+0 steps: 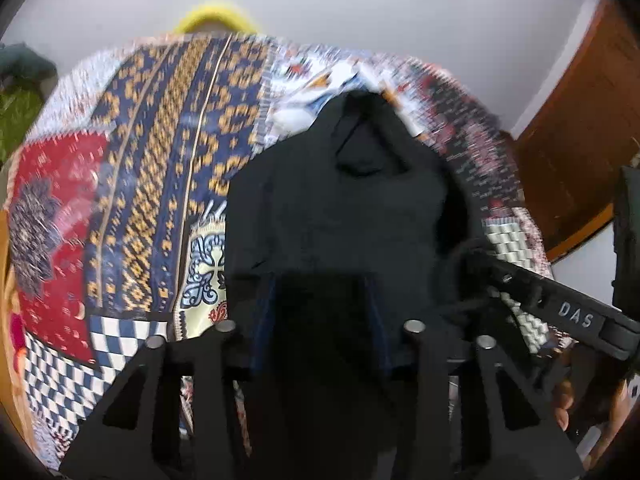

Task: Fold large clothes
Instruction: 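Fold the hem up toward the hood with both grippers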

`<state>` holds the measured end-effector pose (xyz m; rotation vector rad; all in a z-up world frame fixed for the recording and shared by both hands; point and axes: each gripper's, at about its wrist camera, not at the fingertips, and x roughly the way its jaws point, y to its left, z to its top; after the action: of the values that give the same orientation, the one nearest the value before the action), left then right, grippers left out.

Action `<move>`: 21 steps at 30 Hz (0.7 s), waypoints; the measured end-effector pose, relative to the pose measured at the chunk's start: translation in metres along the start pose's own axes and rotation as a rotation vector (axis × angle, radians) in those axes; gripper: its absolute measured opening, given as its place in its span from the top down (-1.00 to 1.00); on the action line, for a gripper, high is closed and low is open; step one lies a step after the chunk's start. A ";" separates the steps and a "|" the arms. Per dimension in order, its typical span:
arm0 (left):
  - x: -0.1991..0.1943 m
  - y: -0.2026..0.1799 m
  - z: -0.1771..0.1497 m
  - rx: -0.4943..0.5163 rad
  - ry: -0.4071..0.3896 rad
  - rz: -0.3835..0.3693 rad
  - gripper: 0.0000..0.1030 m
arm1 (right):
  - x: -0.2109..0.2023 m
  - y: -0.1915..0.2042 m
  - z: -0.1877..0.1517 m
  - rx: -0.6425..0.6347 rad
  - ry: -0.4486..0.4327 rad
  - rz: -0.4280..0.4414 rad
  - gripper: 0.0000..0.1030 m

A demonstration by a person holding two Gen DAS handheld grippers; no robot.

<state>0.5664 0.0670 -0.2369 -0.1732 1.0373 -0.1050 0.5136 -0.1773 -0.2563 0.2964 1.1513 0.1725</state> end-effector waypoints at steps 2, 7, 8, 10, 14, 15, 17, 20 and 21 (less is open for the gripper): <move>0.012 0.005 -0.004 -0.022 0.015 -0.015 0.50 | 0.007 -0.002 -0.005 -0.015 0.022 0.011 0.40; 0.008 -0.002 -0.016 0.031 -0.016 0.050 0.77 | -0.016 0.005 -0.015 -0.070 -0.033 -0.021 0.75; 0.002 -0.005 -0.017 0.038 -0.024 0.063 0.79 | -0.027 0.008 -0.017 -0.086 -0.050 -0.027 0.76; -0.012 -0.009 -0.019 0.060 -0.045 0.082 0.80 | -0.047 0.011 -0.021 -0.111 -0.078 -0.024 0.77; -0.064 -0.015 -0.025 0.084 -0.105 0.064 0.81 | -0.100 0.021 -0.036 -0.158 -0.136 0.009 0.79; -0.074 -0.017 -0.026 0.088 -0.112 0.059 0.81 | -0.108 0.028 -0.039 -0.172 -0.147 0.012 0.79; -0.103 -0.023 -0.036 0.113 -0.133 0.051 0.81 | -0.131 0.041 -0.052 -0.215 -0.172 0.021 0.80; -0.134 -0.032 -0.052 0.152 -0.155 0.065 0.82 | -0.158 0.050 -0.078 -0.264 -0.186 0.035 0.80; -0.145 -0.033 -0.061 0.157 -0.159 0.064 0.83 | -0.164 0.050 -0.085 -0.277 -0.187 0.039 0.80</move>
<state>0.4408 0.0529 -0.1384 -0.0055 0.8709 -0.1127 0.3708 -0.1644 -0.1293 0.0871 0.9237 0.3288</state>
